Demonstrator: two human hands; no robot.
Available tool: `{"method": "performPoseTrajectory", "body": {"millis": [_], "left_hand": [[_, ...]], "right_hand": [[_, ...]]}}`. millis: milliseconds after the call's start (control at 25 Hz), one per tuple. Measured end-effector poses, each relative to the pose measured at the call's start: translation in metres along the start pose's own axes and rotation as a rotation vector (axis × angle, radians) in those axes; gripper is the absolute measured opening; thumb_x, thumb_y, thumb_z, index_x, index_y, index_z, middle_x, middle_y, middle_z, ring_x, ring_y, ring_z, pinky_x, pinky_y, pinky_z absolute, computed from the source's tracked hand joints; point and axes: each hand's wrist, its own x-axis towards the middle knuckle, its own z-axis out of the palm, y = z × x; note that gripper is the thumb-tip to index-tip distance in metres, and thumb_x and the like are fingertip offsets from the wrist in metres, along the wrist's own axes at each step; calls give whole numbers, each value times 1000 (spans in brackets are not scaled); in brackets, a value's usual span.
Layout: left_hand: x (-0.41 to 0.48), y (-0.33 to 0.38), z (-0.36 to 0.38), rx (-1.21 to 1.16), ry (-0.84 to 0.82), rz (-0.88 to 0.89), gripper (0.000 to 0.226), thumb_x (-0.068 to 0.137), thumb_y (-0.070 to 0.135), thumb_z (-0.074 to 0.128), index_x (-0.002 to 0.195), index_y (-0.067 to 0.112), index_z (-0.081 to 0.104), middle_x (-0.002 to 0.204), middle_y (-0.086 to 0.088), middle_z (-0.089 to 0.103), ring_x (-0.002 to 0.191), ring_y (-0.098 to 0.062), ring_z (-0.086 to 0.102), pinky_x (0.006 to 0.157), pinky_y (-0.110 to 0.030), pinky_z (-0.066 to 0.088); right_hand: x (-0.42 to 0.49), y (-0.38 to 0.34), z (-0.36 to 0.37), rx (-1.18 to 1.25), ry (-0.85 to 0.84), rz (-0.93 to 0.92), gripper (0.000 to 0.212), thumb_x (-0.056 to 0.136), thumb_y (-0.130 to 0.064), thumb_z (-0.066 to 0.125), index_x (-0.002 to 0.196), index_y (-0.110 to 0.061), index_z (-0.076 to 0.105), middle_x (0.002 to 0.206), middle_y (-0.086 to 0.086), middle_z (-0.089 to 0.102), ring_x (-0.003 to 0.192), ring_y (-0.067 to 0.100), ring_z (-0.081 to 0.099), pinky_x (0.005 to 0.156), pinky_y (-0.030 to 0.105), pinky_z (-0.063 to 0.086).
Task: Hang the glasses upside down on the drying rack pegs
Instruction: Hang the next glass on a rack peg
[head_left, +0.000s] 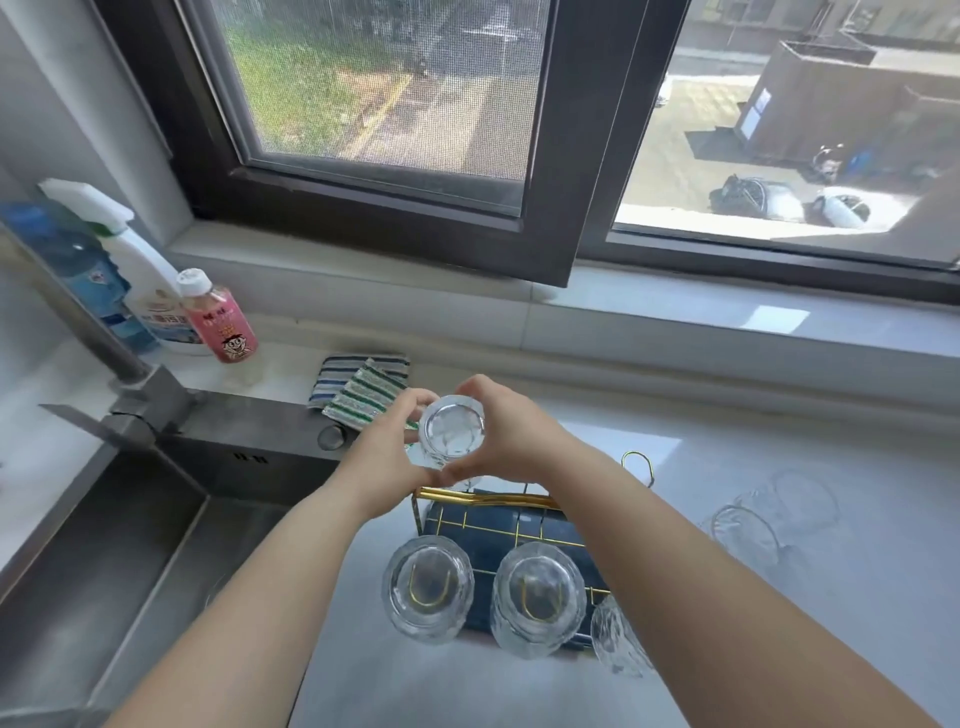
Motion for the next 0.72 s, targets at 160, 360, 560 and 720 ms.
{"method": "performPoseTrajectory", "body": {"millis": [160, 360, 560, 720], "left_hand": [[5, -8, 7, 33, -59, 0, 72, 60, 14, 85, 112, 40, 42, 111, 9, 50, 101, -9, 50, 66, -14, 40], [1, -3, 1, 70, -114, -27, 76, 68, 3, 77, 125, 36, 40, 120, 13, 44, 112, -10, 46, 85, -22, 43], [-31, 48, -10, 92, 144, 143, 60, 77, -4, 65, 122, 31, 48, 121, 10, 56, 113, -6, 51, 94, -25, 39], [-75, 125, 43, -92, 93, 407, 52, 76, 1, 66, 115, 33, 51, 112, 19, 60, 107, 4, 54, 94, -17, 41]], "right_hand": [[1, 5, 4, -67, -57, 36, 81, 54, -35, 85, 119, -17, 39, 117, 5, 58, 93, 21, 50, 74, 34, 44], [-5, 4, -6, -47, -47, 30, 86, 59, -32, 83, 128, -15, 36, 130, 7, 53, 113, 26, 50, 89, 37, 43], [-59, 24, -49, 188, 270, -24, 59, 69, -24, 77, 120, -19, 49, 122, 2, 59, 110, 15, 54, 96, 31, 42], [-132, 82, -79, 438, 510, -26, 39, 73, -13, 73, 106, -23, 58, 102, -9, 64, 97, 2, 59, 83, 10, 44]]}}
